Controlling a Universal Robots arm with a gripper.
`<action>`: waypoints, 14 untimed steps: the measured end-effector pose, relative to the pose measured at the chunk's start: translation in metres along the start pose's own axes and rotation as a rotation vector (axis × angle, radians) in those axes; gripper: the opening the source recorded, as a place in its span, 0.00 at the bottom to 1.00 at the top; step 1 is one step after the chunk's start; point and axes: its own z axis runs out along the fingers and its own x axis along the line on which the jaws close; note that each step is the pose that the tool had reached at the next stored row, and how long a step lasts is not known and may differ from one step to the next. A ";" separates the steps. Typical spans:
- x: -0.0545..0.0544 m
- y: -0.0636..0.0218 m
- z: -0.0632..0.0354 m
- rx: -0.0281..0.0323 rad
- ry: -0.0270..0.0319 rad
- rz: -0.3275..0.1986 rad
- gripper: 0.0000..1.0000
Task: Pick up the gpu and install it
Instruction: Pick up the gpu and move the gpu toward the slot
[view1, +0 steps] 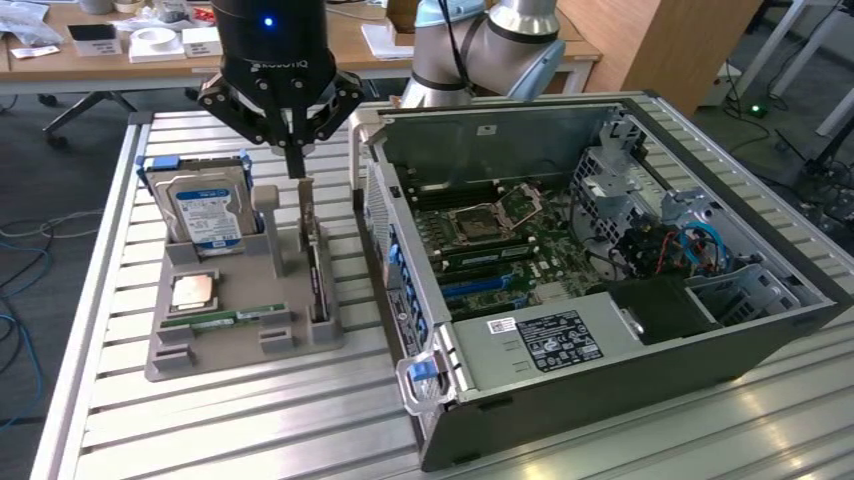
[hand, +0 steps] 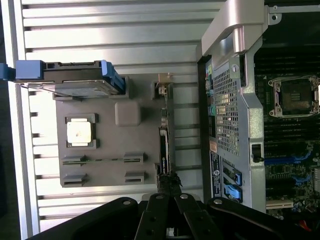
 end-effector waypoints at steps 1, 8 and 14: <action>0.000 0.0000 0.0000 0.0000 0.0000 0.000 0.11; 0.000 0.0000 0.0000 0.0000 0.0000 0.000 0.23; 0.000 0.0000 0.0000 0.0000 0.0000 0.000 0.41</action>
